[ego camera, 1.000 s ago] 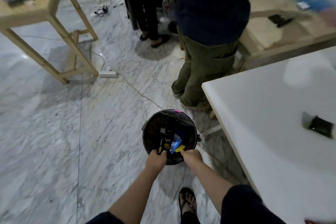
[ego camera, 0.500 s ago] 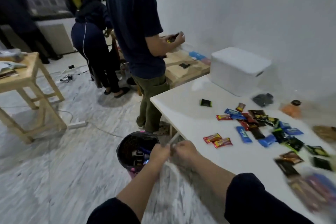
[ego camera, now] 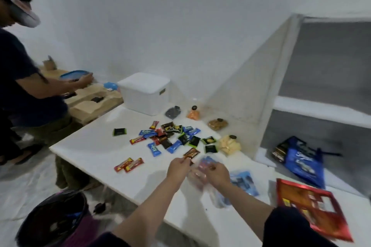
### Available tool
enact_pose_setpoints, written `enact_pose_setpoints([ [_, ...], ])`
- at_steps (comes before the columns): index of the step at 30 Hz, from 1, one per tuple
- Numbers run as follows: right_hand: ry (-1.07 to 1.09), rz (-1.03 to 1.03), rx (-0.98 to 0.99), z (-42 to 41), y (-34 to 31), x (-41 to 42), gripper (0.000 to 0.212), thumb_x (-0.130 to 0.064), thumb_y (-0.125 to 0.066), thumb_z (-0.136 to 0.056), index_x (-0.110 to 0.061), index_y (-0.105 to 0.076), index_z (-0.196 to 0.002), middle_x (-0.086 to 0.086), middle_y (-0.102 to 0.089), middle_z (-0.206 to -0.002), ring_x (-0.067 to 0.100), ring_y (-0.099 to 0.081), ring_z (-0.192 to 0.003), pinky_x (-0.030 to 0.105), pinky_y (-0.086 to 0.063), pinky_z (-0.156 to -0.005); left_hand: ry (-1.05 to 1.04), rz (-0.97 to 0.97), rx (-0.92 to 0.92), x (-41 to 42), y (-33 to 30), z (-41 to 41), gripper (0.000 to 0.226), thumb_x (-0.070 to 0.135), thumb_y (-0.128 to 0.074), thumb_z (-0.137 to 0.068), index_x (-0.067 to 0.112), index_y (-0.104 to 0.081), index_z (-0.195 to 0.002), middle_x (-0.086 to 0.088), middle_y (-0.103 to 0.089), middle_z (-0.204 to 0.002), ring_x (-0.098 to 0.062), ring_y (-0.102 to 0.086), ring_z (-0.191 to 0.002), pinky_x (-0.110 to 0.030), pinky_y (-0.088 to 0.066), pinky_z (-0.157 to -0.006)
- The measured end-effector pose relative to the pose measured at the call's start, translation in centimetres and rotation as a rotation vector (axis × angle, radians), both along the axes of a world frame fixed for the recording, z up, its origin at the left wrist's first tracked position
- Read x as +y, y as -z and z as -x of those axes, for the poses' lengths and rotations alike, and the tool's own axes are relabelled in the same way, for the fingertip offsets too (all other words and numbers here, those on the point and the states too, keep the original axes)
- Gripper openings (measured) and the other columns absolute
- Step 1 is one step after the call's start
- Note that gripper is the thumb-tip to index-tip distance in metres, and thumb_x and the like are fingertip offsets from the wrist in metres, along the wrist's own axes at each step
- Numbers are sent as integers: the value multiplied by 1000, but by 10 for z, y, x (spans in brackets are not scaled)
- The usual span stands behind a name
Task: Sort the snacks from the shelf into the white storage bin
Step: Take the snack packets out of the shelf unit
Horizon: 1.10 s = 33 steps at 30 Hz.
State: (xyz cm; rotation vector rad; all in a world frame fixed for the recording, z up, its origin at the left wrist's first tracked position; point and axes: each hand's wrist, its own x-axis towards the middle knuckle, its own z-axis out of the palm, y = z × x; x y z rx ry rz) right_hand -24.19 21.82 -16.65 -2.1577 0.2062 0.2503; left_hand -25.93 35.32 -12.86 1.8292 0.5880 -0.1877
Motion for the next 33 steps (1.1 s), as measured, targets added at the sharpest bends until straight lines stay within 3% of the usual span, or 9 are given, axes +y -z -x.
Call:
enact_pose_setpoints([
  [2, 122, 34, -4, 2, 9, -71, 18, -16, -54, -89, -9, -66, -101, 11, -67, -102, 27, -60, -102, 25, -41, -77, 119, 36, -11, -65, 6, -9, 26, 27, -48, -86, 8, -64, -77, -14, -68, -85, -20, -59, -71, -28, -49, -62],
  [4, 228, 80, -35, 7, 16, -138, 23, -15, -56, -88, -7, -64, -108, 12, -67, -110, 28, -60, -106, 26, -43, -84, 230, -15, -18, -124, 15, -19, 26, 33, -50, -88, 11, -63, -87, -13, -66, -96, -18, -59, -83, -30, -46, -77],
  [6, 290, 148, -52, 14, 23, -196, 20, -15, -54, -88, -6, -64, -103, 11, -68, -103, 28, -61, -101, 28, -45, -81, 294, -40, -29, -176, 29, -31, 32, 35, -50, -91, 9, -62, -105, -14, -64, -113, -28, -60, -103, -36, -49, -91],
  [11, 469, 346, -9, 30, 50, -295, 24, -30, -48, -82, -13, -60, -95, 9, -64, -99, 27, -59, -94, 38, -53, -80, 460, -99, -41, -267, 41, -45, 32, 32, -51, -93, 7, -62, -111, -7, -62, -119, -26, -56, -112, -29, -42, -92],
  [15, 584, 472, 200, 46, 67, -317, 57, -52, -59, -78, -20, -44, -123, 9, -47, -123, 30, -44, -120, 45, -37, -98, 544, -165, -33, -303, 55, -69, 29, 29, -52, -90, 8, -64, -107, -8, -64, -117, -24, -59, -105, -30, -45, -89],
  [19, 646, 338, 330, 51, 91, -319, 98, -68, -68, -62, -17, -26, -135, 7, -40, -133, 31, -41, -126, 52, -33, -104, 598, -243, -51, -323, 66, -97, 30, 27, -53, -91, 9, -59, -114, -9, -62, -120, -27, -59, -108, -29, -46, -88],
  [24, 747, 184, 367, 38, 93, -321, 96, -57, -82, -55, -19, -32, -128, 3, -38, -128, 27, -47, -120, 47, -46, -97, 630, -362, -105, -340, 79, -143, 33, 31, -58, -87, 11, -58, -114, -15, -62, -118, -33, -56, -109, -35, -45, -90],
  [28, 767, 111, 475, 25, 90, -332, 97, -50, -87, -47, -21, -35, -124, 2, -39, -125, 23, -49, -115, 44, -45, -98, 658, -553, -91, -357, 84, -183, 72, 52, -64, -81, 5, -45, -131, -21, -49, -130, -37, -46, -122, -39, -41, -95],
  [33, 716, 261, 647, 9, 90, -341, 101, -57, -83, -44, -25, -36, -128, 5, -35, -130, 25, -34, -124, 45, -35, -103, 703, -439, 9, -386, 116, -235, 100, 69, -69, -63, -3, -43, -127, -22, -52, -129, -39, -49, -120, -44, -45, -97],
])
